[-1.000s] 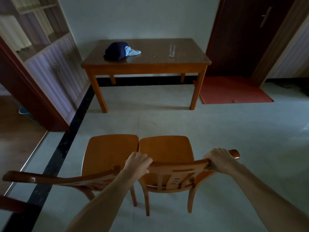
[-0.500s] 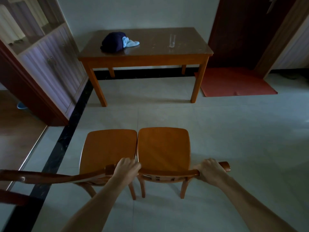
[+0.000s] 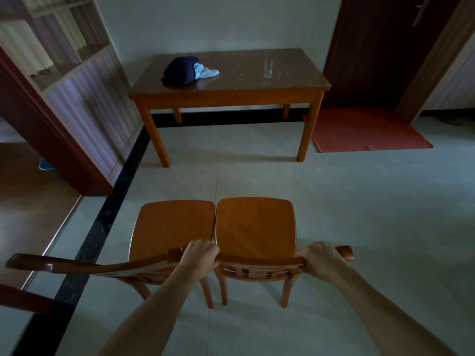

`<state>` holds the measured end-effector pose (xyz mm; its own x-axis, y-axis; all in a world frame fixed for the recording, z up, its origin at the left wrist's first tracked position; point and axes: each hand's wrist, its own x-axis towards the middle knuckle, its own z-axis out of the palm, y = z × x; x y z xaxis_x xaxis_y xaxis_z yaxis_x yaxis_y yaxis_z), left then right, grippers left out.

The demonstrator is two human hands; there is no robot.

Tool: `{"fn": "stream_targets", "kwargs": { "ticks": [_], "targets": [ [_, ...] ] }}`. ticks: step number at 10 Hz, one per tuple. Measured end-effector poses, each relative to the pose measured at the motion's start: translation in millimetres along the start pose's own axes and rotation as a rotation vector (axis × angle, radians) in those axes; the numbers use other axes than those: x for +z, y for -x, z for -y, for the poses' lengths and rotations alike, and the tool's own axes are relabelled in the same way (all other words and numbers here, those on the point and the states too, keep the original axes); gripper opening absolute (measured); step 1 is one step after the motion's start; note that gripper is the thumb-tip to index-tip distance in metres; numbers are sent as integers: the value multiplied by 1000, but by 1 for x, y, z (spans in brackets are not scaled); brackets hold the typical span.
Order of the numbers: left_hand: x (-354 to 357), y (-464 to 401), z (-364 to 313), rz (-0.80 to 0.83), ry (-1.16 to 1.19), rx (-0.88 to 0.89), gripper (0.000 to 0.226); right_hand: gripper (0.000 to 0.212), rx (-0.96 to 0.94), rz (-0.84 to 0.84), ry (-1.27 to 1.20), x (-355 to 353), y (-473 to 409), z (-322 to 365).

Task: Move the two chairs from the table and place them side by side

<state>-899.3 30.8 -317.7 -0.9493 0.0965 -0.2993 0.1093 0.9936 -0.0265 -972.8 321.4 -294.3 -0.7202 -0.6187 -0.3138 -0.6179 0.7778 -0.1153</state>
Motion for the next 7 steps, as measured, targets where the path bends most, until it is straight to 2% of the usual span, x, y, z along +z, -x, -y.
{"fn": "stream_targets", "kwargs": {
  "ticks": [1,2,3,4,5,7],
  "targets": [
    [-6,4,-3,9,75,-3,25,15,7,1,-18,-2,4,4],
    [-14,11,-3,-78,150,9,31,10,33,60,-52,-7,8,7],
    [-20,25,4,-140,160,46,43,46,110,136,-122,-15,14,13],
    [-24,47,17,-168,255,87,50,73,167,73,-217,-27,23,29],
    [-27,80,36,-166,308,125,52,78,173,23,-277,-38,31,57],
    [-44,162,108,-255,476,54,43,62,111,-156,-428,-51,37,125]
  ]
}}
